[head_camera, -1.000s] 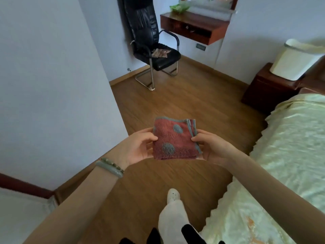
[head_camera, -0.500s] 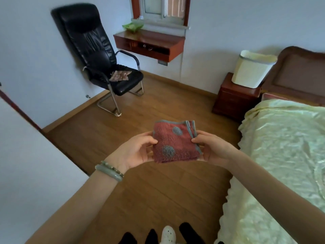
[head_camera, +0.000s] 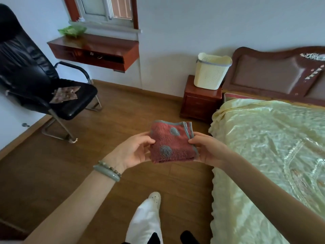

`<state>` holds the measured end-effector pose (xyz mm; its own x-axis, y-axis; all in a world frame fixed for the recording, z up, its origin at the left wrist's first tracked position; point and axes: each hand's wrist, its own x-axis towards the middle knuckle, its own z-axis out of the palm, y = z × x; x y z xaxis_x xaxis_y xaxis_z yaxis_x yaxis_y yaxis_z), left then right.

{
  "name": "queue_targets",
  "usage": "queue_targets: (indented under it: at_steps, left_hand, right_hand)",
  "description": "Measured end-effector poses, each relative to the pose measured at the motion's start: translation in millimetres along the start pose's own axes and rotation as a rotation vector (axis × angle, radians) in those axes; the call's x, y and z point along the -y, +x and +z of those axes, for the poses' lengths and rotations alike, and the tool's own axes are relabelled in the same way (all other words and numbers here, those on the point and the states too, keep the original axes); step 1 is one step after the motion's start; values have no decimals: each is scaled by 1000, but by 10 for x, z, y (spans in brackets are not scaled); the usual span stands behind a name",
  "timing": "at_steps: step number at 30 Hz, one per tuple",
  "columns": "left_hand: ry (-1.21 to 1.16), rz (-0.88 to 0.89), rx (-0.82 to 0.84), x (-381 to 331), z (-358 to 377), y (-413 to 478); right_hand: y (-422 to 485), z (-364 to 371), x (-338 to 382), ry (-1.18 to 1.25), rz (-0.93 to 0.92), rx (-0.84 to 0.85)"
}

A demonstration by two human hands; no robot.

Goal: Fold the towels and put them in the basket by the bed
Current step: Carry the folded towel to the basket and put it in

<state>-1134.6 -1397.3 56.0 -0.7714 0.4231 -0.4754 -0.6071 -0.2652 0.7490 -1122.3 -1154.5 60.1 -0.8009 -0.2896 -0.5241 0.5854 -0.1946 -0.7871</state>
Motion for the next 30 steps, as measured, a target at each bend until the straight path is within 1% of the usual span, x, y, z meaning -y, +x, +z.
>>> queue_targets:
  at_steps: [6, 13, 22, 26, 30]
  left_hand:
    - [71, -40, 118, -790, -66, 1112]
    - [143, -85, 240, -1686, 29, 2301]
    - [168, -175, 288, -2225, 178, 3669]
    - [180, -179, 306, -2440, 282, 4348]
    - [187, -167, 308, -2785, 539, 5129]
  right_hand:
    - [803, -305, 661, 64, -61, -74]
    - [1553, -640, 1462, 145, -156, -175]
    - [2365, -1247, 2144, 191, -153, -221]
    - [2794, -1649, 2501, 197, -153, -235]
    - [3304, -2180, 3028, 175, -161, -246]
